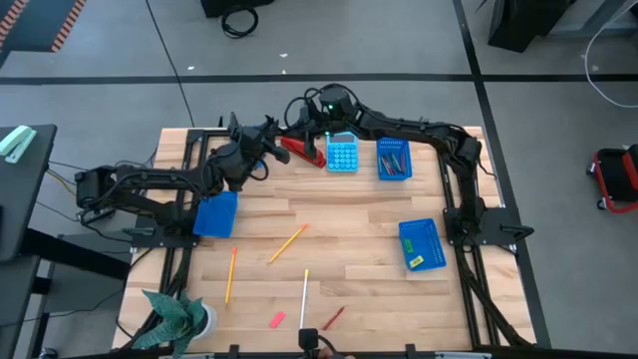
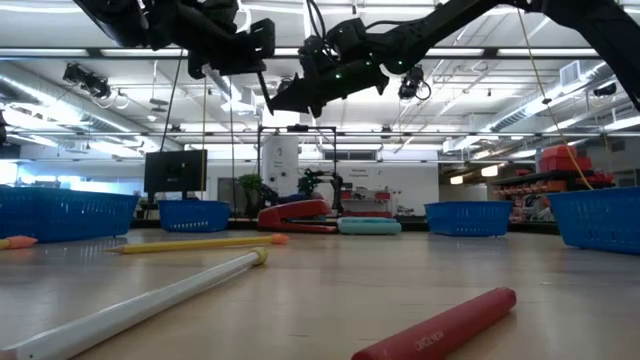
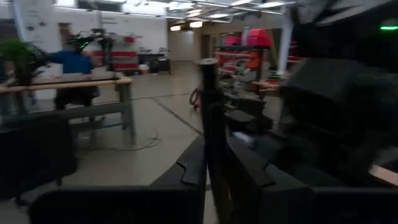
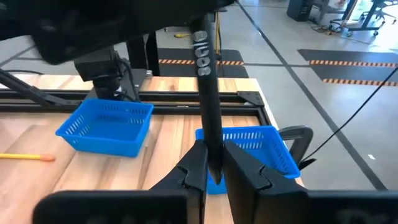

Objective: Sort crayons/erasers/pens/pencils in bins
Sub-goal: Put the black pen into the top left bin

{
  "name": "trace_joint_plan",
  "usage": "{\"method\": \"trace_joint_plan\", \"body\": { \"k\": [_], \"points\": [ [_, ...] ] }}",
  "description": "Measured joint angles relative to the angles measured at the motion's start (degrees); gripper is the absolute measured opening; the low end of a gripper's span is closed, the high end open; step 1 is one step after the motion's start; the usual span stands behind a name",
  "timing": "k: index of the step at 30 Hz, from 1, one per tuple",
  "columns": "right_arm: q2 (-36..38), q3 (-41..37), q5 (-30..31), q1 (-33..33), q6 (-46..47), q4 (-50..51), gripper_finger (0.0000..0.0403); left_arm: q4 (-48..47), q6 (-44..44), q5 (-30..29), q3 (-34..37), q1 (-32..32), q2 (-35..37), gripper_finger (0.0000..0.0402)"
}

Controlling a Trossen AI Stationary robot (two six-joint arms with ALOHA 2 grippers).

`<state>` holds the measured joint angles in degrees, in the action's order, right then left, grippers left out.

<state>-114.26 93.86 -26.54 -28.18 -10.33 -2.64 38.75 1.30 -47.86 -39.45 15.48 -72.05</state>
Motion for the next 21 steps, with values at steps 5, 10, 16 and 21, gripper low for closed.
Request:
{"method": "trace_joint_plan", "body": {
  "k": [5,10,16,21],
  "points": [
    [-0.07,0.0,0.25,-0.01,0.52,0.25,0.0057,-0.93,2.74,1.33,-0.01,0.02,0.04,0.0047],
    [0.02,0.0,-0.29,-0.02,4.05,1.69,0.0061,-2.06,8.62,-4.71,0.18,0.32,0.04,0.0047],
    [0.02,0.0,-0.29,-0.24,4.97,7.02,0.0062,-2.26,13.24,-7.04,0.18,0.77,0.17,0.0047],
    [0.02,0.0,-0.25,-0.59,4.82,9.25,0.0066,-3.99,13.59,-7.45,0.14,1.76,0.17,0.0047]
  ]
}}
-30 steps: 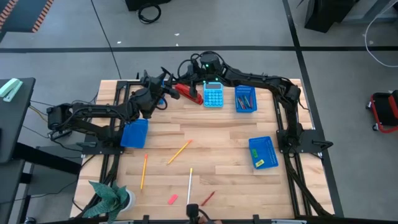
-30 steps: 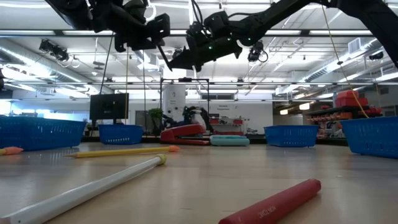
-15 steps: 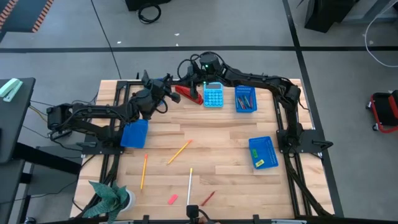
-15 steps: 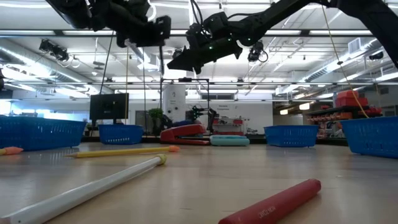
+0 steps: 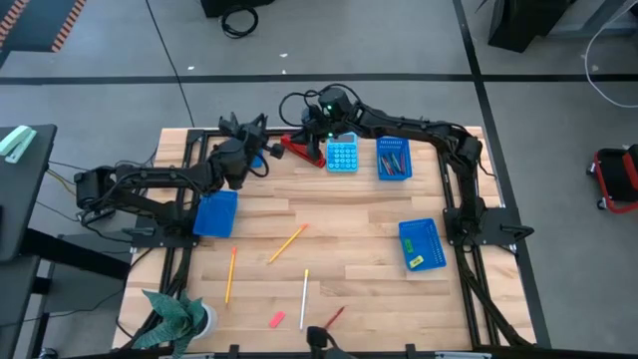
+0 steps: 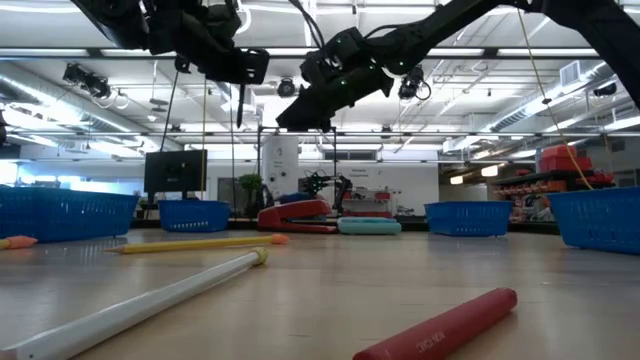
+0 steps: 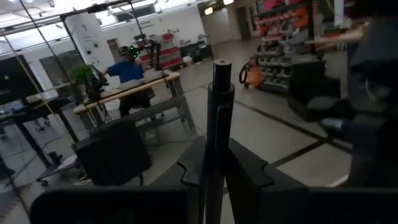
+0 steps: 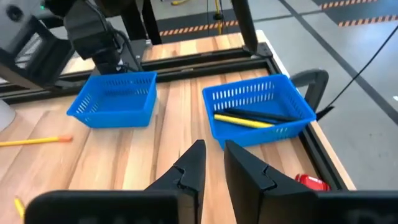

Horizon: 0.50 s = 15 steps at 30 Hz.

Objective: Sort crayons/erasers/pens/pencils in bins
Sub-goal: Put the black pen into the top left bin

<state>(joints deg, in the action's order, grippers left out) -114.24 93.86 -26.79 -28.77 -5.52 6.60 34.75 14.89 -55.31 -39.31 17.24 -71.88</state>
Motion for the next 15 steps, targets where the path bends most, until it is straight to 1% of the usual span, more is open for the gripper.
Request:
{"method": "trace_joint_plan", "body": {
  "k": [3,6,10,15],
  "points": [
    [0.0,0.0,-0.05,-0.34,-0.04,2.06,0.0074,-2.5,0.05,-1.84,0.0,0.65,0.0,0.0047],
    [0.0,0.0,-0.33,-0.35,-0.75,6.43,0.0084,-5.92,-0.2,-3.32,-0.02,1.53,-0.02,0.0047],
    [0.0,0.0,-0.46,-0.35,-1.12,10.39,0.0093,-9.62,-2.03,-3.51,-0.02,2.82,-0.02,0.0047],
    [0.0,0.02,-0.83,0.32,-0.62,14.54,0.0094,-15.91,-5.84,-3.45,-0.02,5.45,-0.02,0.0047]
  ]
}}
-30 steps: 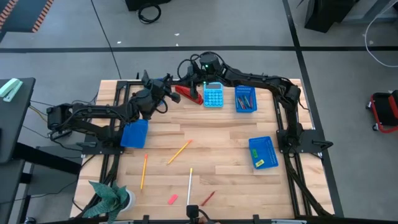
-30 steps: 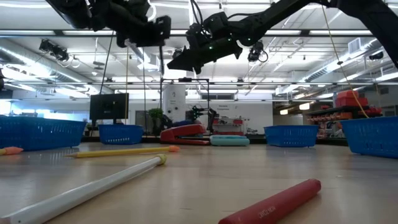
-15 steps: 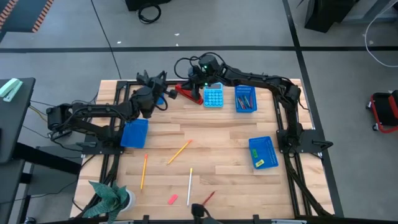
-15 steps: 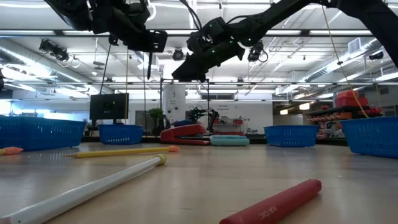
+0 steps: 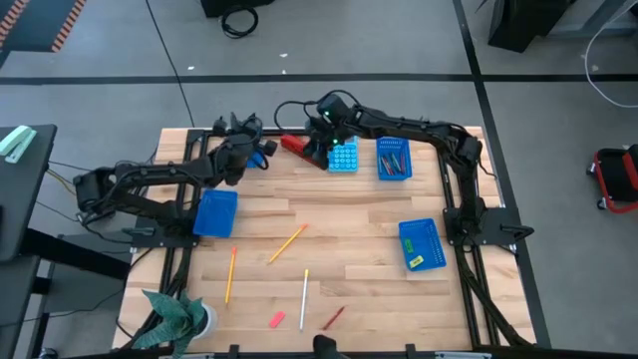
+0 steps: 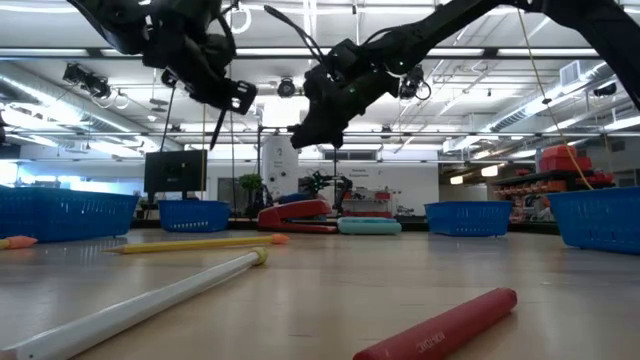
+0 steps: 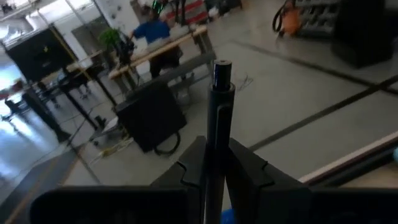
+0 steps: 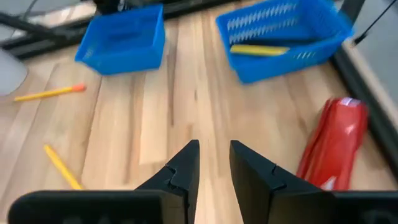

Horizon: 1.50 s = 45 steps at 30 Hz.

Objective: Sort crayons/erasers/pens/pencils in bins
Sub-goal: Put the black pen into the top left bin, then put the right yellow colored pencil into the bottom left bin

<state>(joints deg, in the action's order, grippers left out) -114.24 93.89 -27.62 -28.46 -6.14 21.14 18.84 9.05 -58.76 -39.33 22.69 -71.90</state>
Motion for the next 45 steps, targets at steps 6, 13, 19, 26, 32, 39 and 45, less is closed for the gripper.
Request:
{"method": "trace_joint_plan", "body": {
  "k": [6,13,19,26,32,39,45],
  "points": [
    [0.0,0.0,-0.39,2.08,-3.23,7.2,0.0095,-12.76,-13.45,9.06,-0.02,6.59,0.0,0.0047],
    [0.0,0.0,-0.43,4.16,-6.97,9.73,0.0095,-21.67,-22.43,23.13,-0.02,14.18,0.0,0.0051],
    [0.0,0.0,-0.41,4.64,-9.49,9.78,0.0095,-22.96,-23.63,28.15,-0.02,16.58,-0.26,0.0047],
    [0.0,0.0,-0.39,4.6,-9.7,9.9,0.0095,-22.99,-22.69,29.65,-0.04,17.69,-3.08,0.0066],
    [-0.02,-0.46,-0.37,4.6,-9.63,11.16,0.0095,-23.3,-24.66,32.32,-0.04,17.65,-5.11,0.0073],
    [-0.02,-0.48,-0.37,4.62,-8.38,11.87,0.0095,-23.93,-24.87,32.52,-0.04,17.65,-5.09,0.0122],
    [-0.02,-0.5,-0.37,4.62,-8.29,12.47,0.0095,-23.95,-24.8,32.5,-0.04,17.65,-5.07,0.0185]
  ]
}}
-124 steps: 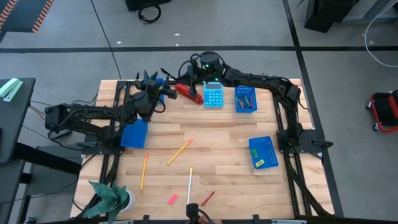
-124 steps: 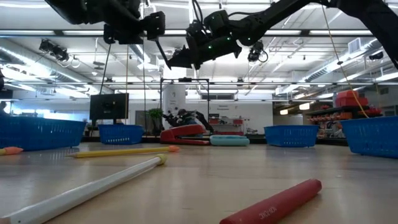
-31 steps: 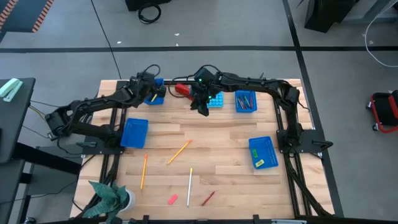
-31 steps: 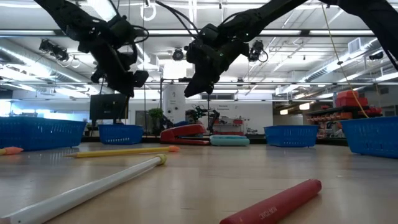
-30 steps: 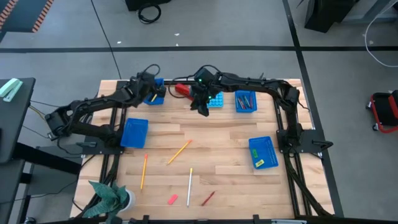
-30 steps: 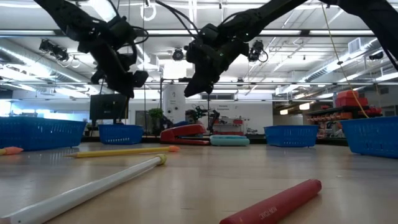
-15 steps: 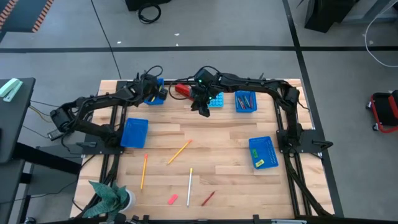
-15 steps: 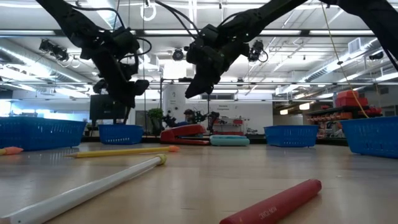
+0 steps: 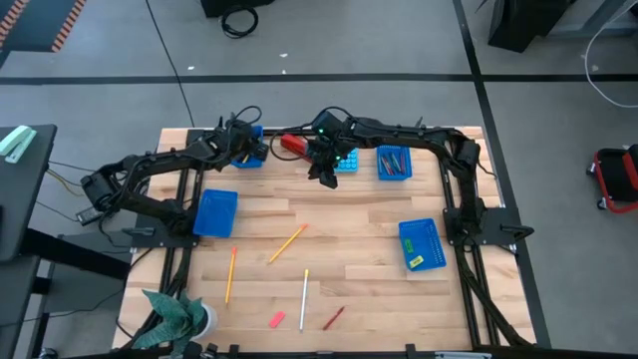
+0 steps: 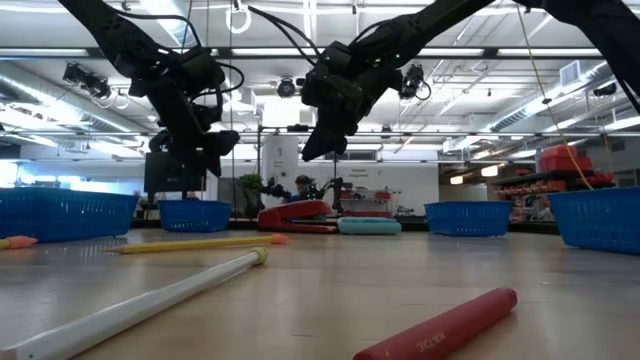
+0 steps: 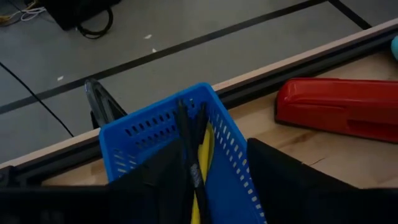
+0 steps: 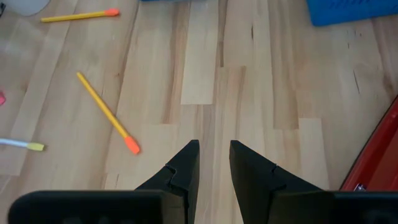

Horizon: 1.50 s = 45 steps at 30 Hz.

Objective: Sort crayons/erasers/pens/pencils in bins
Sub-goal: Put the right yellow colored pencil into the bottom left bin

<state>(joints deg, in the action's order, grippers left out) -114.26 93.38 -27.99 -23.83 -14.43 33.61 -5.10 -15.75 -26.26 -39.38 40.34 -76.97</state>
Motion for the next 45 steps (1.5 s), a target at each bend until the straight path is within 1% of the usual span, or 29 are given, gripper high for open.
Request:
{"method": "trace_joint_plan", "body": {
  "k": [4,9,15,18,21,24,26,30,33,36,38,43,45],
  "points": [
    [0.0,-0.02,0.0,0.0,0.06,-0.01,0.0095,0.07,0.42,0.0,0.0,0.0,0.02,0.0211],
    [0.0,-0.02,0.0,0.0,-1.3,-0.13,0.0095,1.06,2.39,-0.01,0.0,-0.59,0.8,0.0218],
    [0.0,-0.05,0.0,0.02,-2.28,-2.61,0.0095,3.32,7.46,0.0,0.0,-4.33,4.13,0.0196],
    [0.0,-0.12,0.02,0.11,-2.87,-2.88,0.0095,4.89,11.2,-0.05,0.0,-7.27,6.61,0.0182],
    [0.0,-1.83,0.01,0.13,-4.61,-4.07,0.0095,6.72,16.15,0.02,0.0,-11.06,9.57,0.017],
    [-0.02,-4.43,0.0,-0.16,-5.11,-6.46,0.0095,8.07,17.96,0.4,0.0,-14.42,12.33,0.0162],
    [-0.02,-6.0,0.02,-0.58,-4.98,-7.46,0.0095,9.44,17.94,2.39,-0.01,-16.16,13.97,0.0157],
    [-0.02,-7.86,0.02,-1.87,-4.38,-8.27,0.0095,11.98,16.93,11.45,-0.02,-18.95,14.86,0.0146],
    [-0.04,-8.04,0.02,-3.28,-3.09,-8.28,0.0095,13.36,15.31,15.75,-0.02,-19.74,14.27,0.0137],
    [-0.04,-8.02,0.02,-4.71,-1.35,-8.51,0.0095,13.68,14.86,17.71,-0.01,-19.54,12.14,0.0128],
    [-0.04,-8.02,0.04,-5.49,-0.66,-8.52,0.0095,14.53,16.91,18.1,0.0,-19.08,10.57,0.0123],
    [0.13,-8.02,-0.05,-6.0,-0.14,-7.58,0.0095,22.94,20.95,18.69,0.02,-16.33,6.14,0.0111],
    [0.57,-8.01,-0.21,-5.68,0.22,-6.91,0.0095,25.13,21.58,21.07,0.02,-15.12,5.11,0.0106]
  ]
}}
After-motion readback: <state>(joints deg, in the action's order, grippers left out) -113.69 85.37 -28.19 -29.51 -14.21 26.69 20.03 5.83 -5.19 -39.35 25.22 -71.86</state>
